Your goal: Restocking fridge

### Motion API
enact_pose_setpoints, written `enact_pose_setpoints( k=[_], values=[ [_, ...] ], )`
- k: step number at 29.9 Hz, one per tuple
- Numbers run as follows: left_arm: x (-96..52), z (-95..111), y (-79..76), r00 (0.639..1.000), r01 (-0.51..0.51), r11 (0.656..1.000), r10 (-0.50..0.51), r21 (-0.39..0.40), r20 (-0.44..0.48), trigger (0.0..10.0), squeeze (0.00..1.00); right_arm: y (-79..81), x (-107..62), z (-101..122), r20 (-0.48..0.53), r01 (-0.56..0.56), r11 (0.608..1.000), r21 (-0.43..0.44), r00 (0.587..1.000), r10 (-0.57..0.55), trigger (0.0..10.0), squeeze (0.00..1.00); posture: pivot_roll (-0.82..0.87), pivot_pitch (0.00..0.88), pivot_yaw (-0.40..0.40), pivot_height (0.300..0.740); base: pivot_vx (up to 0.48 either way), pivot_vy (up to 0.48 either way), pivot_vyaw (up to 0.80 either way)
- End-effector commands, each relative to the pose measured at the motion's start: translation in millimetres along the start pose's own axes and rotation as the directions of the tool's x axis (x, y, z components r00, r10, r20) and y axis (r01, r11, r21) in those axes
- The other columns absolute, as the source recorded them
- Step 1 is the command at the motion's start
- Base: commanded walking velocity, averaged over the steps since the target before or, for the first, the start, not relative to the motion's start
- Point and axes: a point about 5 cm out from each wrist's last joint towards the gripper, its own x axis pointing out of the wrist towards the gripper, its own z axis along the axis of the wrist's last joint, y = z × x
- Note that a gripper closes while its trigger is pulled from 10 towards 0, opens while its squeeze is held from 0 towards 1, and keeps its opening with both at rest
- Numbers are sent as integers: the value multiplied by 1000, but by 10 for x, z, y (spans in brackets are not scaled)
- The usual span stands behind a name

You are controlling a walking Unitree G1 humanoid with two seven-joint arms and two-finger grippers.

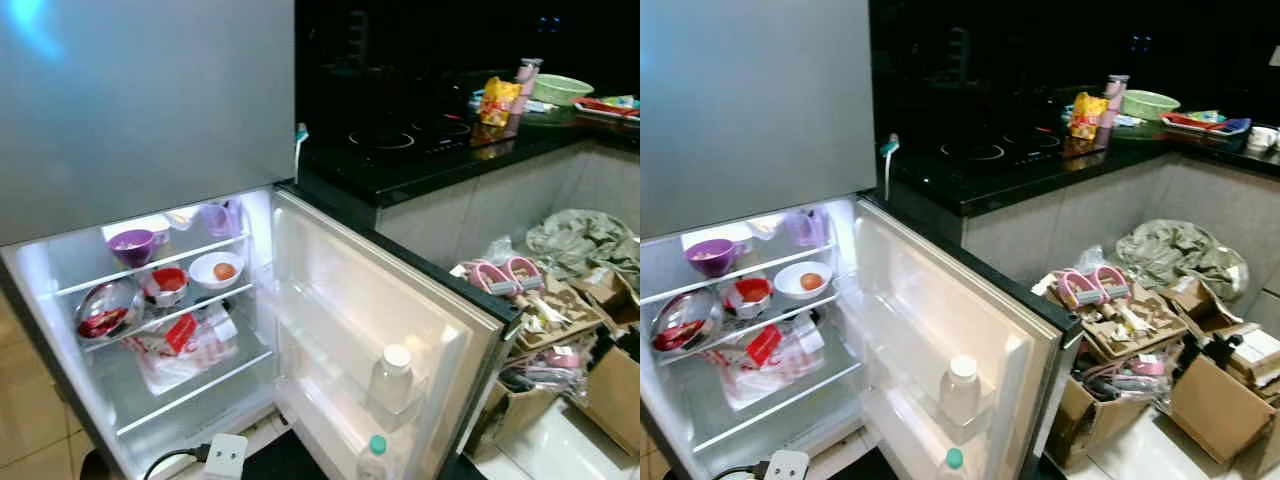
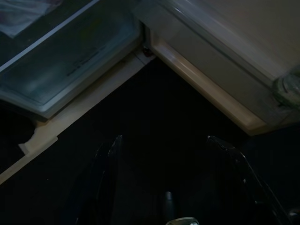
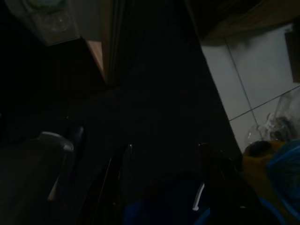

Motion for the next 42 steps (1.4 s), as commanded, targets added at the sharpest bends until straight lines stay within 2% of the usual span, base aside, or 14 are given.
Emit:
enact_pose_setpoints(
  k=[1,10,16,17,23,24,25,32,35,36,38,39,40,42],
  values=[
    [-22,-56,29,1000,-15,1000,15,-6,-18,10000,0,-16,4,28,4,24,999,23,1000,-24,10000,0,-33,60,-28,740,0,0,0],
    [-33,-69,57,999,-28,1000,28,-12,-17,10000,0,-61,18,256,82,47,997,61,995,-52,10000,0,-29,65,-28,740,0,0,0],
    [-47,-85,93,999,-28,1000,28,-7,-20,10000,0,-445,-14,482,82,270,959,89,957,-278,10000,0,-25,73,-16,740,0,0,0],
    [-52,-93,106,999,-30,1000,30,-4,-22,10000,0,-545,-33,560,95,306,943,128,943,-319,0,0,-24,73,-15,740,0,0,0],
    [-89,-137,215,998,-57,998,57,4,-32,10000,0,-872,-123,850,128,401,878,261,887,-443,0,0,-18,72,-16,740,0,0,0],
    [-103,-160,251,997,-69,998,69,7,-40,10000,0,-928,-142,892,125,425,864,270,874,-469,9176,0,-17,71,-17,740,0,0,0],
    [-128,-200,303,995,-86,996,86,8,-52,10000,0,-997,-170,948,118,453,839,301,855,-504,10000,0,-17,71,-17,740,0,0,0],
    [-272,-406,532,979,-166,986,168,27,-112,10000,0,-1229,-312,1225,79,482,627,612,752,-655,10000,0,-6,70,-15,740,0,0,0],
    [-335,-497,600,971,-195,980,197,31,-138,10000,0,-1221,-324,1322,100,404,595,695,765,-637,10000,0,-6,71,-14,740,0,0,0],
    [-335,-497,600,971,-195,980,197,31,-138,10000,0,-1221,-324,1322,100,404,595,695,765,-637,10000,0,-6,71,-14,740,0,0,0],
    [-431,-626,682,956,-232,972,235,34,-173,10000,0,-1060,-279,1488,200,187,615,766,840,-504,10000,0,-6,72,-14,740,0,0,0],
    [-431,-626,682,956,-232,972,235,34,-173,10000,0,-1060,-279,1488,200,187,615,766,840,-504,10000,0,-6,72,-14,740,0,0,0],
    [-456,-659,699,952,-243,970,244,28,-182,10000,0,-931,-249,1565,274,76,657,750,869,-413,10000,0,-6,72,-14,740,0,0,0],
    [-468,-673,710,950,-251,968,250,23,-186,10000,0,-842,-229,1591,314,36,703,710,878,-362,10000,0,0,71,-17,740,0,0,0]
  ],
)
